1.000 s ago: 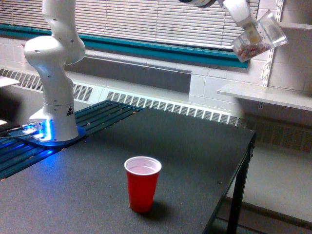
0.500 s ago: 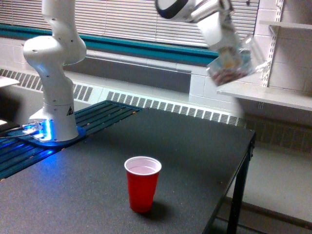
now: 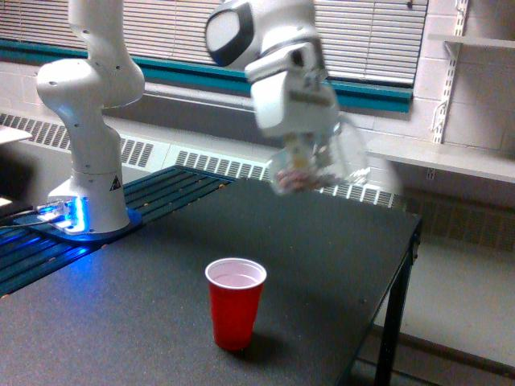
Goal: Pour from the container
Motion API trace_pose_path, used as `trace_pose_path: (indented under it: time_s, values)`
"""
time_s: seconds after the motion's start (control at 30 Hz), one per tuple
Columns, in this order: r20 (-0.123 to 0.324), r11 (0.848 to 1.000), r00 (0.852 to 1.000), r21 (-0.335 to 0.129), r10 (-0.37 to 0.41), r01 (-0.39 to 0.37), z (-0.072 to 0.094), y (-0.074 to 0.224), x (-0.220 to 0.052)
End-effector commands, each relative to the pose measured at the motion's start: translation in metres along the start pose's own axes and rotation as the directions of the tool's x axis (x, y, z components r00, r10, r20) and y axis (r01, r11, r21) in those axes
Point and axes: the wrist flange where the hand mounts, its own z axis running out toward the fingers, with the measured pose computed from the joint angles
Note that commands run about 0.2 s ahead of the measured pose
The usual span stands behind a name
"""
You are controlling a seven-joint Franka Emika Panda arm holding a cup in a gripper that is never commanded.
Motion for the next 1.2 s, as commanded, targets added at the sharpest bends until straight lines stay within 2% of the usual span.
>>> trace_pose_path:
  time_s: [0.03, 0.53, 0.9, 1.2]
  values:
    - [0.015, 0.997, 0.997, -0.032, -0.075, 0.075, 0.01, 0.021, -0.021]
    - [0.037, 0.987, 0.994, -0.122, -0.101, 0.104, 0.024, 0.076, -0.045]
    - [0.089, 0.981, 0.992, -0.165, -0.091, 0.105, 0.044, 0.11, -0.077]
    - [0.129, 0.969, 0.984, -0.199, -0.124, 0.149, 0.056, 0.122, -0.096]
